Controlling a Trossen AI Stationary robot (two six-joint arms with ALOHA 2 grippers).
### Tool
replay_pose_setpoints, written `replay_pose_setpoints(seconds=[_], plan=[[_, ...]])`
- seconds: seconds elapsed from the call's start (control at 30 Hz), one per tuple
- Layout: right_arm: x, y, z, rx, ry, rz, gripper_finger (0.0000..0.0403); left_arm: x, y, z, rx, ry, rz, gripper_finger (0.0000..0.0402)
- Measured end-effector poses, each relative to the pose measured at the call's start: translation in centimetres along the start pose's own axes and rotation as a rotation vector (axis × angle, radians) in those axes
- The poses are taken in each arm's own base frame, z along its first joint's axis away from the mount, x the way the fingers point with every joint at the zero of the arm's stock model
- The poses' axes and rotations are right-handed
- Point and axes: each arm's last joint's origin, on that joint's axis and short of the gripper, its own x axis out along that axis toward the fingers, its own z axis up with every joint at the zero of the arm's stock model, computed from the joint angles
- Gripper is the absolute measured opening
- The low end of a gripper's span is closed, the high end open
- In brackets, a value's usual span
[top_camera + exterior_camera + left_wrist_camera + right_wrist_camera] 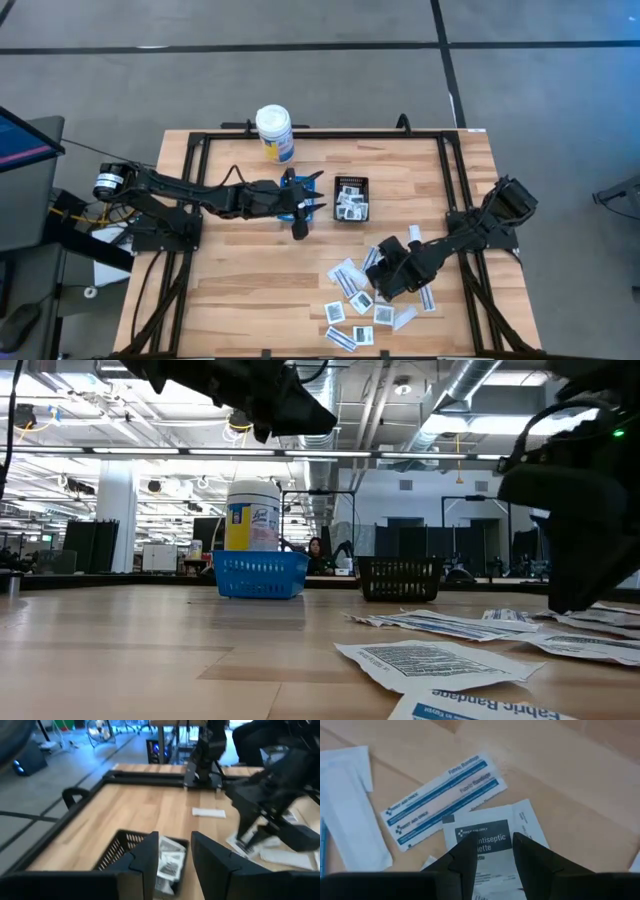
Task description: Pick & Place First Aid Supplies
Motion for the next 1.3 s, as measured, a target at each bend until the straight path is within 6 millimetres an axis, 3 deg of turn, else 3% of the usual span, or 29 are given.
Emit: replay_pose_setpoints(seconds=[0.2, 0.43, 0.67, 0.9, 1.03, 1.13, 1.3], plan=[[0.4, -0.3, 1.1, -0.034, 0.019, -0.047, 0.0107, -0.3, -1.2, -0.6, 0.017, 0.056, -0.044, 0.0115], [1.0, -0.3, 2.9, -0.130, 0.089, -0.049, 0.0013, -1.0, -3.0, -0.8, 0.037, 0.081, -0.111, 0.0115], [0.8, 0.7, 4.8, -0.252, 0.090, -0.007, 0.0006, -1.5, -4.1, -1.0, 0.054, 0.103, -0.154, 0.0115], [-1.3, 3.2, 7.8, -0.407, -0.127, 0.027, 0.0001, -2.0, -5.2, -1.5, 0.071, 0.142, -0.196, 0.0115], [-2.6, 4.1, 9.7, -0.461, -0.420, -0.068, 0.0003, -2.5, -6.2, -1.5, 0.081, 0.144, -0.233, 0.0115], [-2.8, 4.0, 11.2, -0.417, -0.593, -0.163, 0.0002, -2.9, -7.0, -1.5, 0.087, 0.142, -0.264, 0.0115], [-1.7, 2.8, 13.5, -0.359, -0.598, -0.243, 0.0003, -3.7, -8.2, -1.5, 0.098, 0.137, -0.315, 0.0115]])
